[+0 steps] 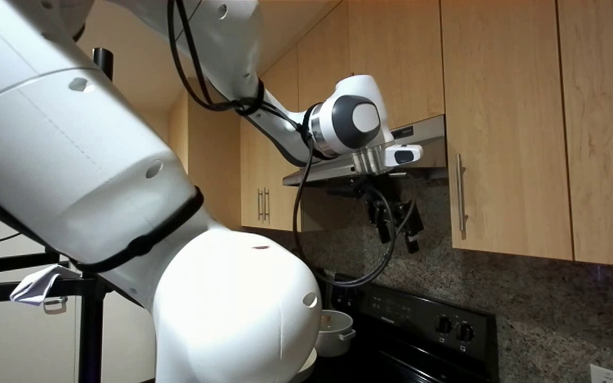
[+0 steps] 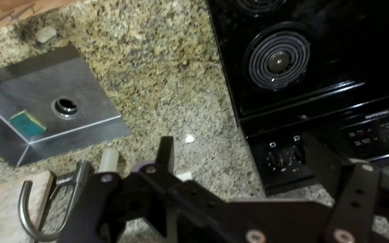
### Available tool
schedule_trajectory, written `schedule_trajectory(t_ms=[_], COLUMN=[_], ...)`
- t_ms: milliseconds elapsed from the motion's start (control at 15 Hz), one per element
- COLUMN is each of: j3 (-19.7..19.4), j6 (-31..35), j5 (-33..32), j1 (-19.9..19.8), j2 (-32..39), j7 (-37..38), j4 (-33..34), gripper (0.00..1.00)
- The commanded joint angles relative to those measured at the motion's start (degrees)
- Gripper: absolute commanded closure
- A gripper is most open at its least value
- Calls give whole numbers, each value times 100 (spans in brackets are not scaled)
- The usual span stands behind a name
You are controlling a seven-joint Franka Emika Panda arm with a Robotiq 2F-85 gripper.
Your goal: Open the cupboard door
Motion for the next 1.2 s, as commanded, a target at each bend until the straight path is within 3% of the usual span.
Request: schedule_trajectory(t_ms=[0,400,667,1000,1133], j3=[274,810,1626,2967,3063], j6=[889,2131,2564,2084,1544], j5=[-635,-1109,-1371,-2161,-2092], j1=[-522,-1031,-1701,-3069,-3046], j2=[-75,167,364,530,819], j7=[323,480,1110,2264,2302], j4=[-119,71,389,1324,1712], gripper=[0,0,0,0,0])
